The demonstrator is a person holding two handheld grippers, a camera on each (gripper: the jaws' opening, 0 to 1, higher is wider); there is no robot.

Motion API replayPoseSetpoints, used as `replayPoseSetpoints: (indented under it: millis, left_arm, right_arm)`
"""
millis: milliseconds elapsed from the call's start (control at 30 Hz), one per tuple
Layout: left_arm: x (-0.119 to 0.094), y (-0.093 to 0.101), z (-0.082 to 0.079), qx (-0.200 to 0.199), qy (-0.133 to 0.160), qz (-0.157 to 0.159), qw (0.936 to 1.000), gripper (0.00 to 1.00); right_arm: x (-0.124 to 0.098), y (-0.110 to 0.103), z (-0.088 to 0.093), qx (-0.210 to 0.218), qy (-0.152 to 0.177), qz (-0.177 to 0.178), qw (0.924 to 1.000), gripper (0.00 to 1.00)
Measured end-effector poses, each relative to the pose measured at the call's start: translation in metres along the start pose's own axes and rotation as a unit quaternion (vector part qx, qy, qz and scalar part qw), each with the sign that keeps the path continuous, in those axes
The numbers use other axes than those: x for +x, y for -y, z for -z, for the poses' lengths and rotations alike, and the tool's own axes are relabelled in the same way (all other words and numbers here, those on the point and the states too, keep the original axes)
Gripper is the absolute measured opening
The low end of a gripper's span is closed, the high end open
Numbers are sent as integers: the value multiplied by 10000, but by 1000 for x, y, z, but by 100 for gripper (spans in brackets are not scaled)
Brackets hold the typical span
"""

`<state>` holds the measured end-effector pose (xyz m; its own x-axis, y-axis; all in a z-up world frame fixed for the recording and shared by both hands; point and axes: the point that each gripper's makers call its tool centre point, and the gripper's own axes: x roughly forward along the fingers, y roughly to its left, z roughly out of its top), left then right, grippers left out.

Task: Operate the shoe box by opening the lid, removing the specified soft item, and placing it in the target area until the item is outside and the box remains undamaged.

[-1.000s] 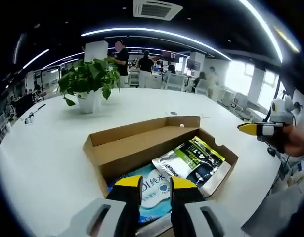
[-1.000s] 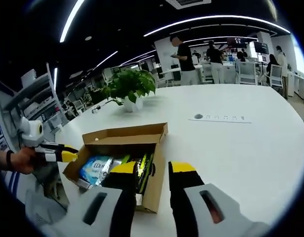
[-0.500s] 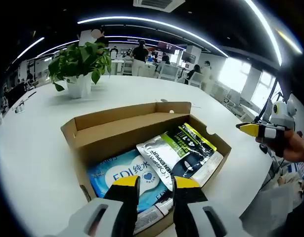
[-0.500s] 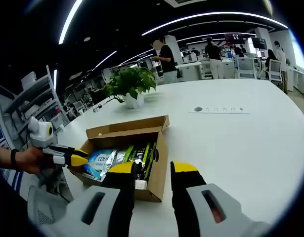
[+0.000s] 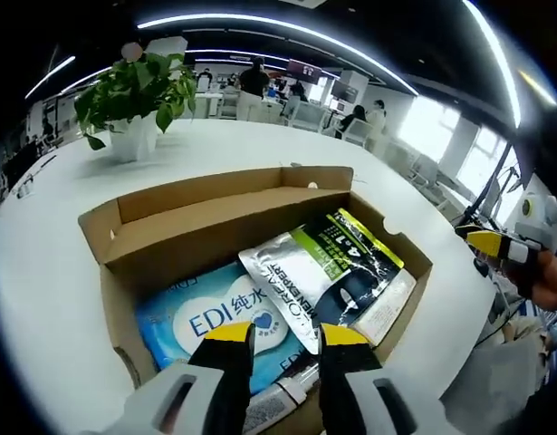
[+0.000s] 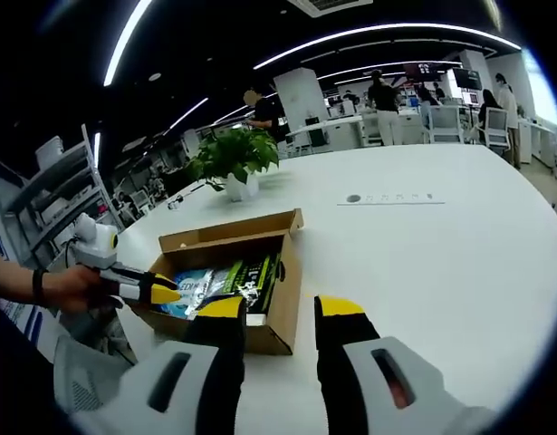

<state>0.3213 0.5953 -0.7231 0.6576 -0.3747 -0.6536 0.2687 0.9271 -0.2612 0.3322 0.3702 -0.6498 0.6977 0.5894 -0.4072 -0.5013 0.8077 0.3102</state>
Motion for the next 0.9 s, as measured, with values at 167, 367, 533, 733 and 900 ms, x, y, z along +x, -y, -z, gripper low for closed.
replayPoseSetpoints:
  millis: [167,367,533,733,900]
  left_arm:
    - [12,3,2,-12,-145,114,9998,27]
    - [28,5,11,-157,-469,194,9986,26]
    - [33,10,11,-342,-565,313,9973,13]
    - [34,8,11,-375,-607,286,9970,2]
    - [32,7,12,-351,-584,265,9973,1]
  right_arm:
    - [-9,1,5,41,6,53,10000,28]
    - [-17,5,10,79,-9,130,9999,28]
    - [-20,8,14,114,-34,185,9998,28]
    - [-16,3,16,99,-98,144,9998,27]
    - [-7,-5,13,60,-158,33,9999,27]
